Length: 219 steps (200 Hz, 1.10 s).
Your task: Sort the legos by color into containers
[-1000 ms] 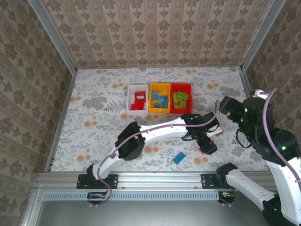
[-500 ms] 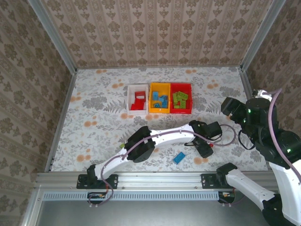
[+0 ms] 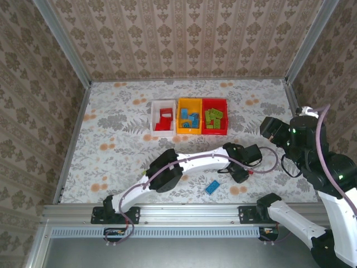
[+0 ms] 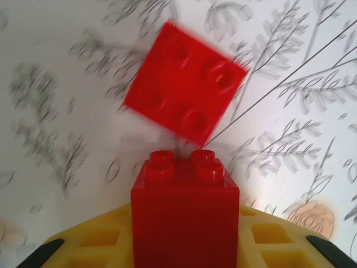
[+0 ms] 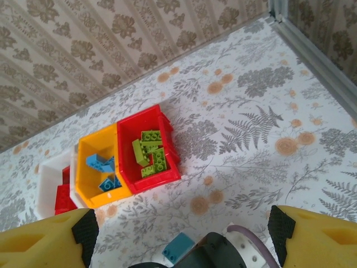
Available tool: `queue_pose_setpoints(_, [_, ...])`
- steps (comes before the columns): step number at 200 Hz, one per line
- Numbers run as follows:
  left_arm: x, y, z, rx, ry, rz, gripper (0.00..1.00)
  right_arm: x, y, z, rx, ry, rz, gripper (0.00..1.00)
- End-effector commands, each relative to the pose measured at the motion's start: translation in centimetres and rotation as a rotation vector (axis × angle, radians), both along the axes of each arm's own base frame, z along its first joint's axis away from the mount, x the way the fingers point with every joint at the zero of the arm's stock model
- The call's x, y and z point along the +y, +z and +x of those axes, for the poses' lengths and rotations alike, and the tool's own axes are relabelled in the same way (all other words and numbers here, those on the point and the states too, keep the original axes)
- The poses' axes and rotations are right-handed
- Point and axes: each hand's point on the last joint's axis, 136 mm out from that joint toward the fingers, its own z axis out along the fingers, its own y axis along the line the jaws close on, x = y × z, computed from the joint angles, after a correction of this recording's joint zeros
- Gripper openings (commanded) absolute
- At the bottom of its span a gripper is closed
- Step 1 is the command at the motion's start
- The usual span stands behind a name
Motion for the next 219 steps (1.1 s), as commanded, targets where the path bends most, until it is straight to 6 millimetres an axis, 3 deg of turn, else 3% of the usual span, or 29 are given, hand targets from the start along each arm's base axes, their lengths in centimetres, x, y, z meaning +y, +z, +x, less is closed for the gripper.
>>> queue_pose_setpoints(1, [2.3, 7.5, 4.9, -0.045, 0.205, -0.132, 0.29, 2.5, 0.4, 1.2, -0.012, 0.131, 0.018, 0.82])
queue_pose_setpoints(23, [6.8, 12.1, 9.2, -0.062, 0.380, -0.218, 0.29, 5.9, 0.2, 3.1, -0.012, 0.279, 0.059, 0.81])
queue_pose_setpoints(46, [13.2, 14.3, 13.3, -0.078, 0.559, -0.239, 0.29, 9.2, -0.8, 5.0, 0.003, 0.399, 0.122, 0.80])
queue_pose_setpoints(82, [23.3, 14.6, 19.6, -0.121, 0.811, -0.177, 0.29, 14.3, -4.1, 7.7, 0.069, 0.562, 0.149, 0.79])
queue_pose_setpoints(106, [27.9, 14.3, 23.7, -0.162, 0.940, -0.113, 0.29, 17.9, -6.4, 8.8, 0.136, 0.650, 0.119, 0.79])
queue_pose_setpoints(137, [30.8, 12.2, 28.3, -0.203, 1.044, 0.015, 0.28, 21.3, -9.0, 10.0, 0.200, 0.702, 0.128, 0.79])
queue_pose_setpoints(165, [33.1, 9.9, 31.0, -0.210, 1.150, 0.115, 0.28, 23.2, -10.1, 11.0, 0.224, 0.731, 0.146, 0.78])
queue_pose_setpoints(179, [33.5, 9.1, 31.9, -0.207, 1.171, 0.130, 0.28, 23.7, -10.3, 11.4, 0.232, 0.743, 0.153, 0.78])
queue_pose_setpoints(192, [33.9, 8.2, 32.4, -0.207, 1.180, 0.165, 0.28, 24.3, -12.3, 12.0, 0.289, 0.747, 0.144, 0.78])
queue_pose_setpoints(219, [34.1, 6.4, 32.9, -0.194, 1.175, 0.217, 0.31, 24.7, -12.8, 12.3, 0.310, 0.751, 0.145, 0.78])
